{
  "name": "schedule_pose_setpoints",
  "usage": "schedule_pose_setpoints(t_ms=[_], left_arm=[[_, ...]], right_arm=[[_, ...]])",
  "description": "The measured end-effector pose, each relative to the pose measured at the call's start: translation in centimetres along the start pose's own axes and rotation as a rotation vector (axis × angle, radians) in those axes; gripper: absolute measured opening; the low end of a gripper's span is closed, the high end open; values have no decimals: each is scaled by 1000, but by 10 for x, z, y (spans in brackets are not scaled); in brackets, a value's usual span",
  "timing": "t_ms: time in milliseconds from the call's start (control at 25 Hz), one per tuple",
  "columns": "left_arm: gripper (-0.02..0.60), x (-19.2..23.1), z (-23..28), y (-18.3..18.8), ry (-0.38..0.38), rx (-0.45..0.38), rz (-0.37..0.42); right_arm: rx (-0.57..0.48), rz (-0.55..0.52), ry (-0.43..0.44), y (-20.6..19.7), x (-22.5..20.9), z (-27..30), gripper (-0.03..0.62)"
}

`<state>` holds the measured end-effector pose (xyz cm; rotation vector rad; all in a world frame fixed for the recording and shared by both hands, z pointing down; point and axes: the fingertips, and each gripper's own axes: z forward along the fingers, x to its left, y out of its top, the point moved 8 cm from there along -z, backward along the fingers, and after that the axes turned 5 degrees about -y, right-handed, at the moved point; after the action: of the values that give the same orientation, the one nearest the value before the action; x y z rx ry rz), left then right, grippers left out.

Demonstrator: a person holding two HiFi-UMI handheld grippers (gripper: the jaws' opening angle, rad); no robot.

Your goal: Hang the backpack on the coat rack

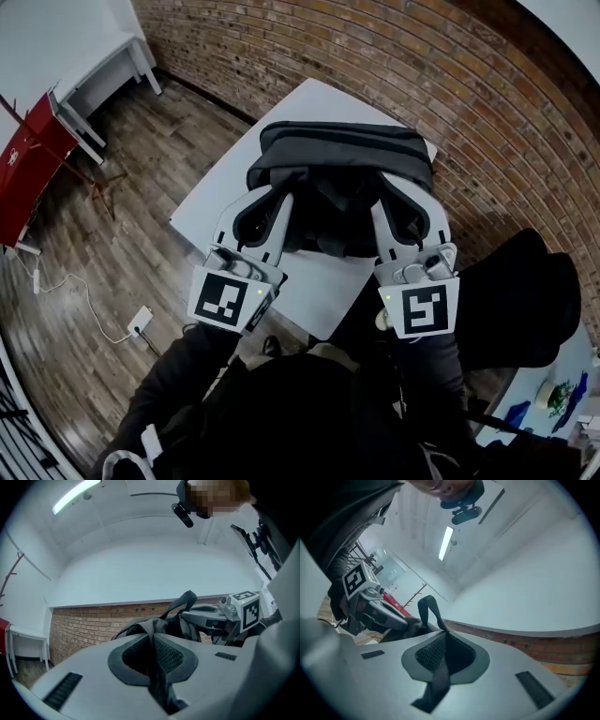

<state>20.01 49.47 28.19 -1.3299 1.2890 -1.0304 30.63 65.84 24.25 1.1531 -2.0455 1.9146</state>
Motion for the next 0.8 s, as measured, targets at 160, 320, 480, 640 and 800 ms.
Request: schedule_pose_setpoints(t_ms=[160, 320, 480, 640, 800], left_arm=[[41, 4, -5, 9, 25, -16, -15], [40, 5, -14, 12, 69, -23, 4], [40, 14, -26, 14, 180, -18, 29], [40, 26, -52, 20, 298, -11, 49], [40, 35, -112, 39, 430, 0, 75]], right_arm=[[-34, 95, 3, 10, -1, 12, 21], [-71, 146, 19, 15, 3, 14, 21], [-151, 184, 90, 17, 11, 32, 21], [-216, 230, 177, 25, 31, 56, 20], [-283, 285, 275, 58, 74, 69, 20]])
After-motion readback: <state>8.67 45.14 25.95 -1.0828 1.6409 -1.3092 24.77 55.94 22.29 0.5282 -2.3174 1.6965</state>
